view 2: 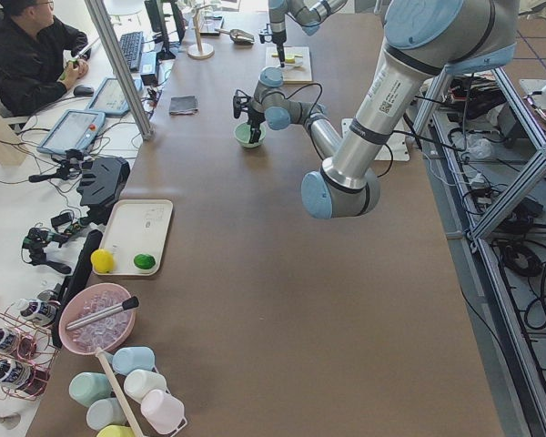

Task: Place spoon in bowl
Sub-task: 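Lower the right gripper onto the white spoon and grasp its handle, then lift the spoon with right gripper while left gripper releases bowl and withdraws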

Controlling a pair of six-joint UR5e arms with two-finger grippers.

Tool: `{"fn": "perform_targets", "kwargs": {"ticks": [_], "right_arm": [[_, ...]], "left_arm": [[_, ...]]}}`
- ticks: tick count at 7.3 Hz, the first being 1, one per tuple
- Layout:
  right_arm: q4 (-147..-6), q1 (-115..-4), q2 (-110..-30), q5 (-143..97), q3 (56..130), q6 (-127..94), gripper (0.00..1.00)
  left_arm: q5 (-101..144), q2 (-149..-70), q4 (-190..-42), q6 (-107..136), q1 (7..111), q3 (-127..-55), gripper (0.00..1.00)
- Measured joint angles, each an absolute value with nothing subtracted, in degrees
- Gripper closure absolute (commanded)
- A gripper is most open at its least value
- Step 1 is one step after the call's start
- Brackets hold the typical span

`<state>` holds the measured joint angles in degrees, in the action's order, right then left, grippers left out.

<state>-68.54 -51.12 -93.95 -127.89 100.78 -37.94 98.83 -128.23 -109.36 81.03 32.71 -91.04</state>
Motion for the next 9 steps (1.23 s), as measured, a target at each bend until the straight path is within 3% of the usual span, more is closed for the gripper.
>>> {"fn": "perform_targets", "kwargs": {"ticks": [2, 5, 6, 8, 9], "right_arm": [[-68.1, -50.3, -94.6, -127.7, 101.7, -39.7, 0.48], [-67.9, -49.5, -94.7, -127.0, 101.9, -40.2, 0.49], [-67.9, -49.3, -94.7, -126.8, 101.8, -40.2, 0.56], [-67.9, -49.2, -94.7, -126.6, 101.6, -40.3, 1.0], [-67.9, -49.1, -94.7, -126.5, 101.5, -40.3, 1.0]], "left_arm": [[98.9, -127.9, -109.4, 81.0, 32.7, -91.3, 0.02], [98.8, -126.9, -109.4, 81.0, 32.7, -92.4, 0.02], [98.8, -126.8, -109.4, 81.0, 32.7, -92.4, 0.02], [98.8, -126.8, -109.4, 81.1, 32.7, -92.5, 0.02], [98.8, -126.8, -109.4, 81.0, 32.7, -92.5, 0.02]]}}
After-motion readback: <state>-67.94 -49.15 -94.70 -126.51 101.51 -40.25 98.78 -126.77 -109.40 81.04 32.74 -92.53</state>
